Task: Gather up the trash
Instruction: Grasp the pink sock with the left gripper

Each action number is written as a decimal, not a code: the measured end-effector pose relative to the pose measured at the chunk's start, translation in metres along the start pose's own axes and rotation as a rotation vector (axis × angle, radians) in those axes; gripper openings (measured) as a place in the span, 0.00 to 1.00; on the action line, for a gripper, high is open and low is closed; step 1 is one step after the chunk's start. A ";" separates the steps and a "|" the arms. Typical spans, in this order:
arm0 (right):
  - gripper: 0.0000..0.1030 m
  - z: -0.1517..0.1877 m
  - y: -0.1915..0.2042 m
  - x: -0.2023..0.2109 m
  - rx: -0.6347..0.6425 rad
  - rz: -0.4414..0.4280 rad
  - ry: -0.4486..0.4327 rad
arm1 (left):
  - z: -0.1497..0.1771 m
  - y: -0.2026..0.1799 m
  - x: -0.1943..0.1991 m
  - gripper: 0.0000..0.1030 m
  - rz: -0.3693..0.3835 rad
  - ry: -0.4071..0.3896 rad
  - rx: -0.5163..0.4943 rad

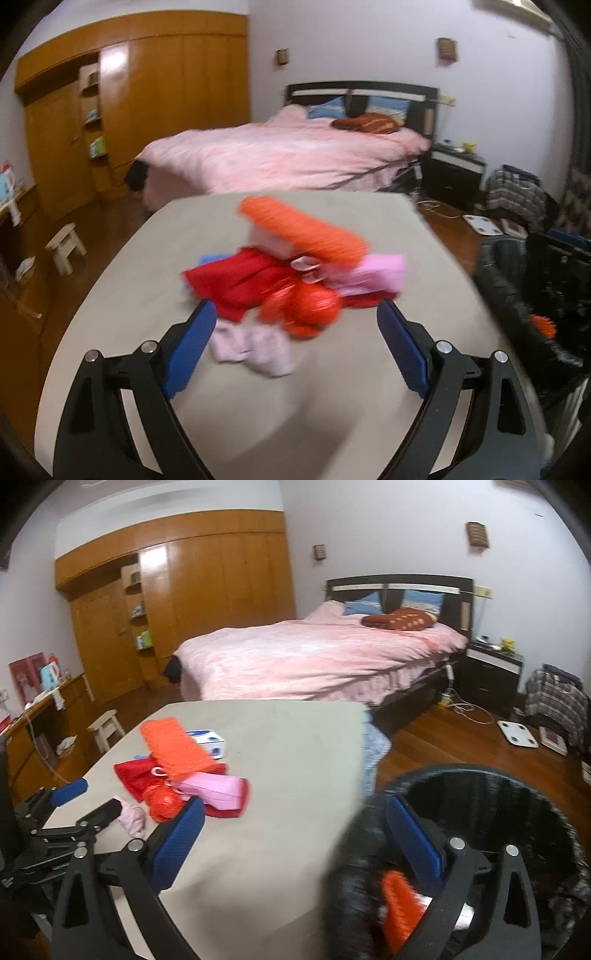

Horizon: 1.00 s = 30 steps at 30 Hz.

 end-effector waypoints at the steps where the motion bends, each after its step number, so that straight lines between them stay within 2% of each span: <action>1: 0.94 0.001 0.004 -0.003 0.005 -0.008 0.001 | 0.002 0.006 -0.002 0.84 -0.010 0.010 0.009; 7: 0.94 0.010 0.031 -0.032 0.033 -0.043 0.028 | 0.023 0.037 -0.026 0.84 -0.055 0.094 0.080; 18: 0.94 0.031 0.038 -0.061 0.035 -0.042 0.095 | 0.030 0.041 -0.059 0.82 -0.042 0.223 0.105; 21: 0.94 0.034 0.038 -0.064 0.035 -0.042 0.108 | 0.034 0.038 -0.067 0.70 -0.028 0.261 0.099; 23: 0.94 0.035 0.037 -0.065 0.036 -0.042 0.112 | 0.038 0.034 -0.071 0.57 -0.001 0.289 0.097; 26: 0.94 0.036 0.036 -0.065 0.038 -0.042 0.116 | 0.035 0.030 -0.071 0.46 0.008 0.276 0.094; 30: 0.94 0.034 0.035 -0.064 0.041 -0.041 0.115 | 0.032 0.031 -0.062 0.38 0.019 0.239 0.104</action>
Point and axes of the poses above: each gripper's, at about its wrist camera, not at the fingertips, and x roughly against the way its jaws point, y to its left, z to its underside, the point moved 7 cm from there along -x, roughly the way its jaws point
